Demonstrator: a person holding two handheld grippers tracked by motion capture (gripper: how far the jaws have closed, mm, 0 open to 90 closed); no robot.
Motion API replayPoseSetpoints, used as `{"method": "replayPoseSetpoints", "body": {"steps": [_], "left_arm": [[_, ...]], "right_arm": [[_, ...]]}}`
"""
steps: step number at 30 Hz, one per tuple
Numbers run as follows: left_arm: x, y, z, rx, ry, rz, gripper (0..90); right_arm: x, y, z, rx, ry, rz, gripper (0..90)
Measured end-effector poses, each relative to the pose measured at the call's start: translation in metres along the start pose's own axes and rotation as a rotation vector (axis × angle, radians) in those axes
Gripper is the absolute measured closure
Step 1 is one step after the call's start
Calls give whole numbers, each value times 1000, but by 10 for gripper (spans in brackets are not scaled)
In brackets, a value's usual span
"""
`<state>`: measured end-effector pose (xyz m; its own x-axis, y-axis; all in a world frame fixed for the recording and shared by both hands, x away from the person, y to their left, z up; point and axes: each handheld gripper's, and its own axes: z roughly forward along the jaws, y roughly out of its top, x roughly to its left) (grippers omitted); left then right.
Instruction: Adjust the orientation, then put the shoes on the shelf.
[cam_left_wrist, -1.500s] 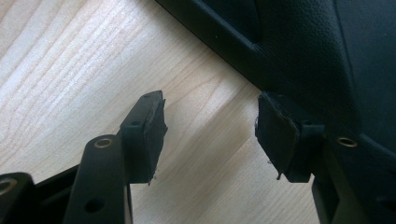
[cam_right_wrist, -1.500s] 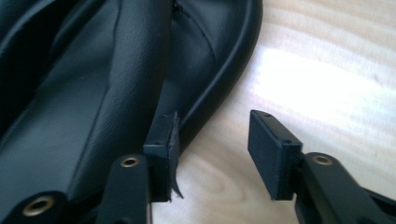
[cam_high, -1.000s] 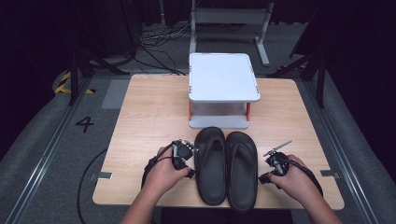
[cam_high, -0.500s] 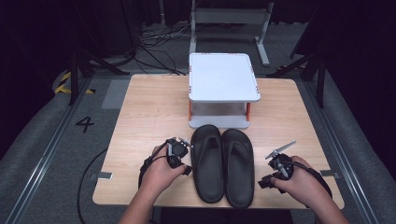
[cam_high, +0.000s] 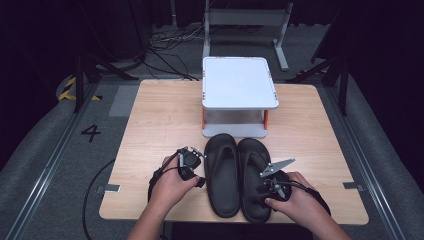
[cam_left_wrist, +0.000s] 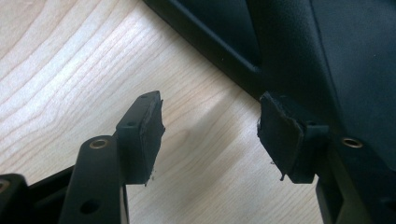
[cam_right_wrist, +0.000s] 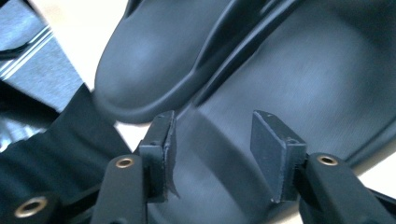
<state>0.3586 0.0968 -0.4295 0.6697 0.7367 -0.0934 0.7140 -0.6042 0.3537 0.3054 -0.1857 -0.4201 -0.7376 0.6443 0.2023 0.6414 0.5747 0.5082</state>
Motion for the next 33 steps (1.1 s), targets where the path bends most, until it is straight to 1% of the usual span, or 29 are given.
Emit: {"method": "replayPoseSetpoints", "body": {"steps": [3, 5, 6, 7, 8, 9, 11, 13, 15, 19, 22, 23, 24, 29, 31, 33], "left_arm": [[3, -4, -3, -5, 7, -16, 397], [6, -7, -4, -9, 9, -28, 395], [10, -10, -6, -11, 14, -38, 391], [10, -10, -6, -11, 14, -38, 390], [11, -11, -7, -18, 18, -48, 390], [14, -12, -10, -25, 20, -52, 390], [15, -12, -10, -30, 19, -60, 390], [17, -12, -11, -32, 19, -62, 389], [18, -12, -10, -31, 21, -63, 389], [17, -12, -10, -30, 22, -63, 388], [17, -14, -10, -30, 20, -66, 386], [18, -15, -10, -26, 21, -66, 385], [18, -15, -10, -26, 21, -66, 385], [19, -16, -8, -20, 21, -73, 384], [18, -16, -8, -19, 25, -68, 384], [18, -16, -7, -15, 20, -68, 383]], "right_arm": [[-3, 6, 8, -45, -41, -10, 412], [-5, 10, 11, -56, -59, -19, 394], [-8, 16, 14, -77, -73, -14, 389], [-8, 16, 14, -77, -73, -14, 389], [-9, 19, 15, -82, -74, -7, 377], [-10, 24, 17, -95, -77, 18, 361], [-10, 27, 18, -102, -74, 20, 361], [-11, 31, 21, -130, -64, 35, 356], [-13, 33, 22, -135, -56, 43, 357], [-15, 37, 24, -151, -64, 60, 358], [-15, 41, 27, -141, -62, 86, 354], [-14, 43, 30, -130, -76, 80, 353], [-14, 43, 30, -130, -76, 80, 353], [-16, 49, 39, -114, -97, 105, 353], [-16, 51, 42, -117, -113, 101, 354], [-16, 53, 46, -115, -133, 94, 343]]}}
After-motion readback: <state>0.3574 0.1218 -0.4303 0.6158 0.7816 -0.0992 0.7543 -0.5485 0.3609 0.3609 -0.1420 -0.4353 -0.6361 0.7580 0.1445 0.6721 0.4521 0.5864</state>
